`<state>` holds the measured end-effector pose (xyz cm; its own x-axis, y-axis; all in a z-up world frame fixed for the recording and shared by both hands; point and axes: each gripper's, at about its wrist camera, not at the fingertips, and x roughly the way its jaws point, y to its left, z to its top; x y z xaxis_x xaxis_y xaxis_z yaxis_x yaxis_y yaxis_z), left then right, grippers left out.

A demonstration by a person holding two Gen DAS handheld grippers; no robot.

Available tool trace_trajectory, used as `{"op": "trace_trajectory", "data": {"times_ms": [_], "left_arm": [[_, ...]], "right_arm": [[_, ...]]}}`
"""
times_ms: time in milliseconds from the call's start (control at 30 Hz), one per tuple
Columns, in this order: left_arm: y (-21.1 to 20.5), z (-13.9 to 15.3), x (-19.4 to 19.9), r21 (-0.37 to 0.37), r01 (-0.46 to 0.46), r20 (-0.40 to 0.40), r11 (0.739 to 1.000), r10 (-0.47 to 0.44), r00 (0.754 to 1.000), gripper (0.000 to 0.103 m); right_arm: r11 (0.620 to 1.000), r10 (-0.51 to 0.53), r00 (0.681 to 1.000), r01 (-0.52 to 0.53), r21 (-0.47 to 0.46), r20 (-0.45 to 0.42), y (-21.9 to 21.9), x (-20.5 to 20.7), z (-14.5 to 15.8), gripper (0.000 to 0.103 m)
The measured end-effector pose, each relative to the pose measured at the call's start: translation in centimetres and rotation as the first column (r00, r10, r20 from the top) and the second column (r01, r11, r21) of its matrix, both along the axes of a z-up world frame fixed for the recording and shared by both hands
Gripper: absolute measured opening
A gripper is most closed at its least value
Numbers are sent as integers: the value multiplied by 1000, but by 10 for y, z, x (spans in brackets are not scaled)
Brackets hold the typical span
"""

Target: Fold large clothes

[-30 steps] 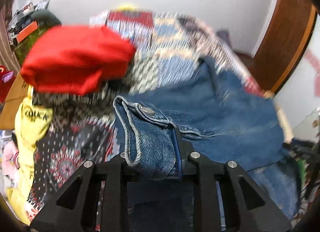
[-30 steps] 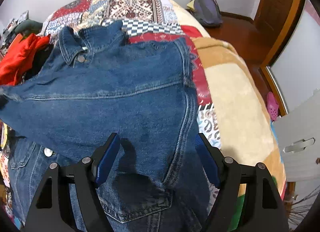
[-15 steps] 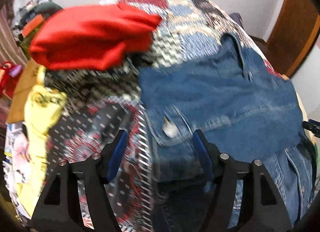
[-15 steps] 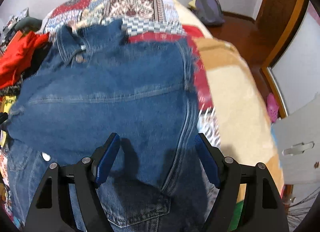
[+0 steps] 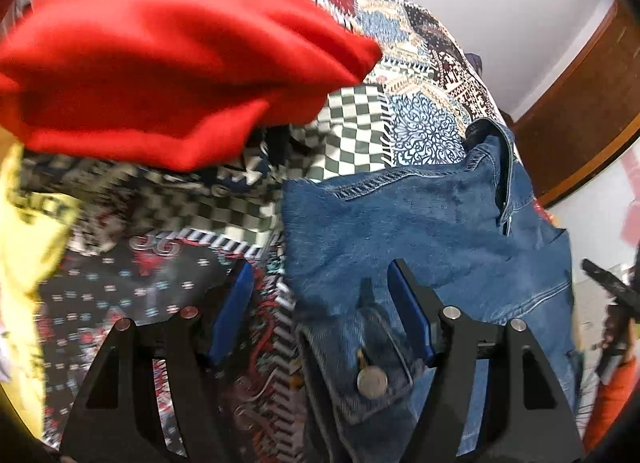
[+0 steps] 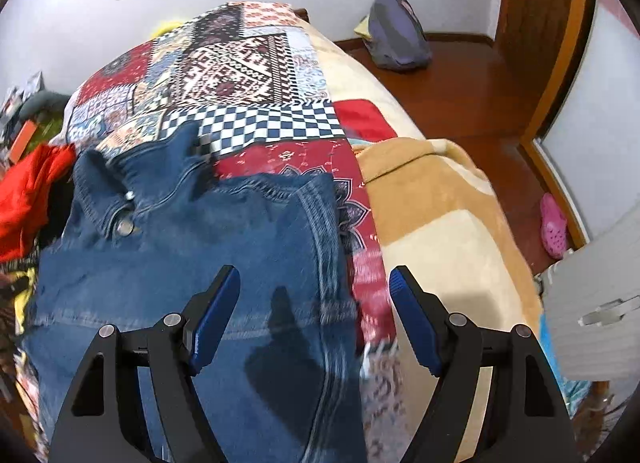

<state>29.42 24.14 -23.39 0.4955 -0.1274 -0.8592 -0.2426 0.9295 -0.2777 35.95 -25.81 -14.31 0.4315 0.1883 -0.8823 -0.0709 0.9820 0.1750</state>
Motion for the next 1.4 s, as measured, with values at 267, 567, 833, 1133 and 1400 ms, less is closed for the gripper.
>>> {"op": "trace_trajectory", "data": {"times_ms": [267,567,833,1133,1400], "left_arm": [[17,-49,29,-172,-20,-82,985,6,997,52],[-23,-9,36,103,56,-19,993,-54,998,5],[-66,63,54,279,110,128,954,-150,980,5],[-76,75,108,311,79,139,947,-127,982,5],[-73,57,122,369,76,81,926,-113,990,7]], "right_arm": [[999,-30,996,33,39,-86,0,33,-39,49],[998,41,997,-38,-47,67,19,21,-7,15],[996,42,980,-25,-90,193,15,25,46,14],[991,10,973,21,-132,229,23,62,50,14],[990,-17,984,41,-137,176,14,67,32,17]]}}
